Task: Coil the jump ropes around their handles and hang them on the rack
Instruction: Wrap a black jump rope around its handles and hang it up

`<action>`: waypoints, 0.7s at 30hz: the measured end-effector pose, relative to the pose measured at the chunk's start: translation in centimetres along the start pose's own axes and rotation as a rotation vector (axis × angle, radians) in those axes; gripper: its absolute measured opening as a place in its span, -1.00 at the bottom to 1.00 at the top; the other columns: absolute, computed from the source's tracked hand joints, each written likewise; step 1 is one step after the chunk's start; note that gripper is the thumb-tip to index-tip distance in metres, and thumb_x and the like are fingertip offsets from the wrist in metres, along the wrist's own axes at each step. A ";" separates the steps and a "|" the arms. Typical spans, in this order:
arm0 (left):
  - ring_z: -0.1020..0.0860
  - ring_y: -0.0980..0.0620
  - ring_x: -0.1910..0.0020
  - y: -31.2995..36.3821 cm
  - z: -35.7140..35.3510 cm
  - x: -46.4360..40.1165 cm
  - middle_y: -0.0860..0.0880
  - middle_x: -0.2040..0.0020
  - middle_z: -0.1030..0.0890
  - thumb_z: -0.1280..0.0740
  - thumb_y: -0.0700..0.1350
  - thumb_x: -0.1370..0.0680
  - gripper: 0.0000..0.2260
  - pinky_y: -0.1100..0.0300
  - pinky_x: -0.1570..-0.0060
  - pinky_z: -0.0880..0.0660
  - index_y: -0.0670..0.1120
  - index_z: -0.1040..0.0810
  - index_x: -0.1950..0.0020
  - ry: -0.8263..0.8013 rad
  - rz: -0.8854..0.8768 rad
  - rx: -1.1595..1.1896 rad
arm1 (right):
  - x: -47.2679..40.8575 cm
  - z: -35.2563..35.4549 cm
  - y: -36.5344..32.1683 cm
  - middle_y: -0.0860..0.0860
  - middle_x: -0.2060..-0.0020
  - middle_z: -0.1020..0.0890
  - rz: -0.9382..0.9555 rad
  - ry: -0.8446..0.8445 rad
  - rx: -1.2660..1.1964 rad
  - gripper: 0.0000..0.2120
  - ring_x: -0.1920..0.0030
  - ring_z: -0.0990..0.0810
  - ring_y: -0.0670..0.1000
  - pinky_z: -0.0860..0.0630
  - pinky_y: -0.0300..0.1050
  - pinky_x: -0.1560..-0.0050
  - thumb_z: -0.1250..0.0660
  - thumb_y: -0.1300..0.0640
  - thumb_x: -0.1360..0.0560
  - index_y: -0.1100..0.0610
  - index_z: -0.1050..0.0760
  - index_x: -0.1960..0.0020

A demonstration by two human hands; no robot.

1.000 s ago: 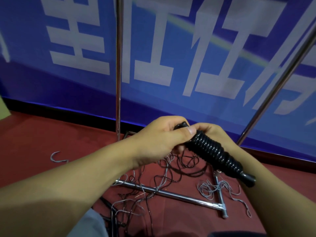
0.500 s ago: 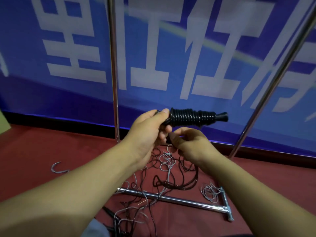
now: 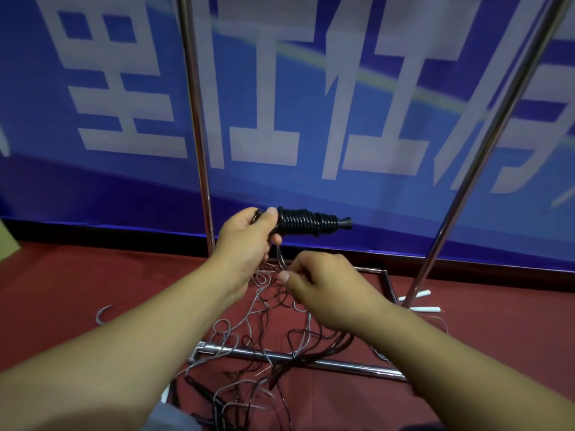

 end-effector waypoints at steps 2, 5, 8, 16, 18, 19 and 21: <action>-0.33 0.07 0.43 -0.2 0.5 -0.3 0.00 0.39 -0.52 -0.29 -0.02 -0.65 -0.79 0.12 0.30 -0.31 -0.10 -0.51 0.13 0.029 -0.018 -0.062 | 0.5 -0.2 -0.7 0.02 0.29 -0.62 0.026 -0.038 0.061 -0.69 0.26 -0.57 0.04 -0.47 -0.05 0.26 -0.34 -0.16 -0.56 0.10 -0.50 0.13; -0.37 0.03 0.39 -0.1 0.7 -0.6 -0.01 0.39 -0.51 -0.29 0.00 -0.64 -0.72 0.05 0.21 -0.34 -0.20 -0.53 0.10 0.039 -0.069 -0.178 | 1.1 -0.5 -1.3 -0.02 0.34 -0.51 0.053 -0.084 0.177 -0.68 0.32 -0.47 0.00 -0.32 -0.13 0.38 -0.37 -0.13 -0.55 0.09 -0.44 0.20; -0.42 0.01 0.34 -0.1 1.1 -0.9 -0.01 0.36 -0.48 -0.29 0.01 -0.63 -0.71 0.07 0.20 -0.38 -0.16 -0.52 0.17 0.053 -0.109 -0.260 | 1.6 -0.7 -1.6 -0.03 0.33 -0.51 0.075 -0.125 0.209 -0.69 0.29 -0.49 0.01 -0.32 -0.11 0.35 -0.37 -0.10 -0.55 0.08 -0.43 0.22; -0.43 0.00 0.33 0.3 1.1 -1.2 -0.03 0.34 -0.46 -0.29 0.05 -0.62 -0.67 0.07 0.23 -0.37 -0.16 -0.47 0.21 0.019 -0.202 -0.436 | 2.6 1.7 -1.9 0.07 0.33 -0.59 0.066 -0.070 0.204 -0.62 0.29 -0.54 0.04 -0.46 -0.04 0.26 -0.35 -0.13 -0.55 0.16 -0.49 0.24; -0.42 0.00 0.34 0.4 0.8 -1.1 -0.06 0.33 -0.47 -0.29 0.06 -0.62 -0.66 0.06 0.25 -0.36 -0.20 -0.48 0.15 -0.008 -0.228 -0.494 | 2.7 2.3 -1.7 0.07 0.37 -0.55 0.056 -0.048 0.183 -0.59 0.36 -0.47 0.02 -0.41 -0.07 0.31 -0.35 -0.13 -0.55 0.16 -0.44 0.29; -0.41 0.00 0.34 0.3 0.7 -1.1 -0.06 0.32 -0.47 -0.29 0.07 -0.62 -0.67 0.07 0.26 -0.36 -0.20 -0.50 0.14 -0.023 -0.238 -0.524 | 2.7 2.6 -1.5 0.06 0.41 -0.51 0.045 -0.040 0.159 -0.57 0.40 -0.42 0.00 -0.39 -0.08 0.34 -0.35 -0.13 -0.55 0.14 -0.39 0.33; -0.43 0.00 0.35 0.5 0.4 -1.0 -0.04 0.33 -0.50 -0.28 0.08 -0.62 -0.69 0.06 0.27 -0.39 -0.14 -0.51 0.15 -0.053 -0.269 -0.585 | 2.7 3.0 -1.2 0.02 0.47 -0.44 0.021 -0.023 0.118 -0.55 0.45 -0.35 -0.04 -0.33 -0.15 0.39 -0.36 -0.12 -0.54 0.13 -0.38 0.37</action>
Point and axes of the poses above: each hand's wrist, its own x-axis away from the middle knuckle, its own z-axis out of the back of the hand, y = z × x, the point moved 8 cm from there along -x, towards the middle knuckle
